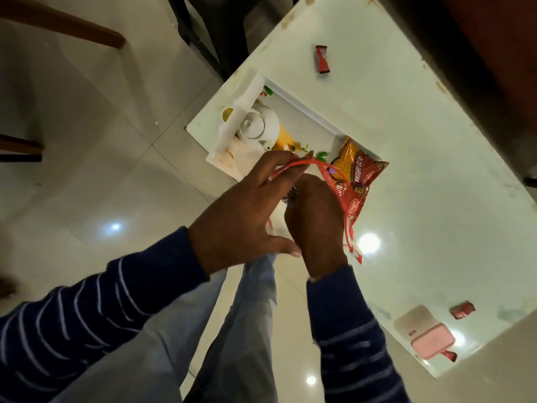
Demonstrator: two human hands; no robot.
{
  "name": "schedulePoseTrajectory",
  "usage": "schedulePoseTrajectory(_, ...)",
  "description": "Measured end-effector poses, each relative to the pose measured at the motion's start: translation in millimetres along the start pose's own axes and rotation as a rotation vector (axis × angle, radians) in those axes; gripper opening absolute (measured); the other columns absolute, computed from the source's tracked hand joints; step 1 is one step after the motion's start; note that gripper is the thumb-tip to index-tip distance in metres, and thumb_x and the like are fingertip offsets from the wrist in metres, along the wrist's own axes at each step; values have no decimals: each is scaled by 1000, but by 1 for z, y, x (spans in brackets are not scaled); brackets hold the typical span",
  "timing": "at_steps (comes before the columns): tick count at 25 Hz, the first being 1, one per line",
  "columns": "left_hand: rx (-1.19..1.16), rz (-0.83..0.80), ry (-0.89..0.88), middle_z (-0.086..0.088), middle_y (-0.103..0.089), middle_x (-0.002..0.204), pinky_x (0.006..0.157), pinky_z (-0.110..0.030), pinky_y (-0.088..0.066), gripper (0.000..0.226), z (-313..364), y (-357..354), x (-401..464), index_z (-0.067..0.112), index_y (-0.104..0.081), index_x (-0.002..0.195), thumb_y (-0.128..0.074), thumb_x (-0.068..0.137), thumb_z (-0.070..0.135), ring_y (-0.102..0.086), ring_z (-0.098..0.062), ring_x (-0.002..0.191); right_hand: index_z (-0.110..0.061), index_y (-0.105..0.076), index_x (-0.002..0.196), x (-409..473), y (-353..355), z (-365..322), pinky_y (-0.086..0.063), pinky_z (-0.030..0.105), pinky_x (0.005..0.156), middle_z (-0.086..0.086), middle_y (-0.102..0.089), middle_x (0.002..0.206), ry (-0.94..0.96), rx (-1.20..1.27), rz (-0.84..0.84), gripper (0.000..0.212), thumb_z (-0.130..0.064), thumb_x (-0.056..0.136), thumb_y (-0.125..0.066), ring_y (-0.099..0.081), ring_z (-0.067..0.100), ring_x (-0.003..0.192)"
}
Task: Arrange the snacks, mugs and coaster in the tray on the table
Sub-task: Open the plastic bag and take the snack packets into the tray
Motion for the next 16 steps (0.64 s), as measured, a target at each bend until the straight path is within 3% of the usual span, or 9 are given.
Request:
schedulePoseTrajectory(1,33,-17,10,-2,-24,155,108,-42,-44,116,-3,7,1,20,-28,152,-85,59,59,-34,-19,140,-3,-61,121,-5,7,-2,-48,32,79,15,-66,110,11,8,41,28,-5,97,-47,-63,31,101)
schedulePoseTrajectory(3,117,-31,20,4,-23,156,106,-40,-47,122,-9,18,2,23,-27,153,-81,53,68,-35,-17,138,-6,-59,130,-29,19,0,-48,34,91,14,-66,120,-55,148,83,33,-7,100,-46,-62,30,110)
schedulePoseTrajectory(6,216,-40,39,4,-26,155,105,-41,-48,122,-20,25,2,23,-27,154,-75,54,72,-41,-17,135,-10,-56,138,-64,25,-3,-39,19,104,8,-59,139,-118,234,90,42,-7,96,-60,-56,19,126)
schedulePoseTrajectory(7,260,-17,36,2,-31,153,104,-38,-47,116,-22,27,2,22,-30,153,-72,57,72,-46,-15,128,-11,-59,134,-76,32,-7,-44,23,104,7,-61,137,-71,200,184,45,-5,90,-68,-59,19,124)
schedulePoseTrajectory(9,331,94,-3,-4,-47,142,91,-28,-46,95,-25,37,1,17,-47,143,-65,65,68,-51,-9,102,-16,-69,121,-96,52,-16,-58,33,91,3,-71,122,173,100,437,45,-4,79,-79,-68,19,112)
schedulePoseTrajectory(11,414,208,-45,-8,-64,123,82,-25,-44,68,-27,46,-1,13,-65,125,-75,71,53,-54,-10,84,-31,-68,121,-112,74,-1,-57,28,88,-8,-72,119,253,351,630,38,-23,85,-77,-69,12,108)
schedulePoseTrajectory(13,514,274,-93,-9,-72,106,78,-26,-44,42,-34,56,-7,12,-75,105,-81,73,39,-66,-21,77,-39,-67,119,-104,85,31,-57,36,88,-11,-72,116,151,797,743,30,-41,89,-71,-69,19,108)
schedulePoseTrajectory(16,599,226,-195,-8,-73,90,69,-28,-46,24,-37,70,-15,13,-77,83,-77,77,36,-68,-28,71,-14,-62,125,-57,62,84,-58,41,88,13,-68,122,-73,1188,690,29,-20,97,-63,-65,34,117)
Point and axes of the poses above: each hand's wrist, its own x-axis towards the middle knuckle, its own y-axis out of the back of the hand, z = x × y, the point moved 4 cm from there along x, towards the middle knuckle
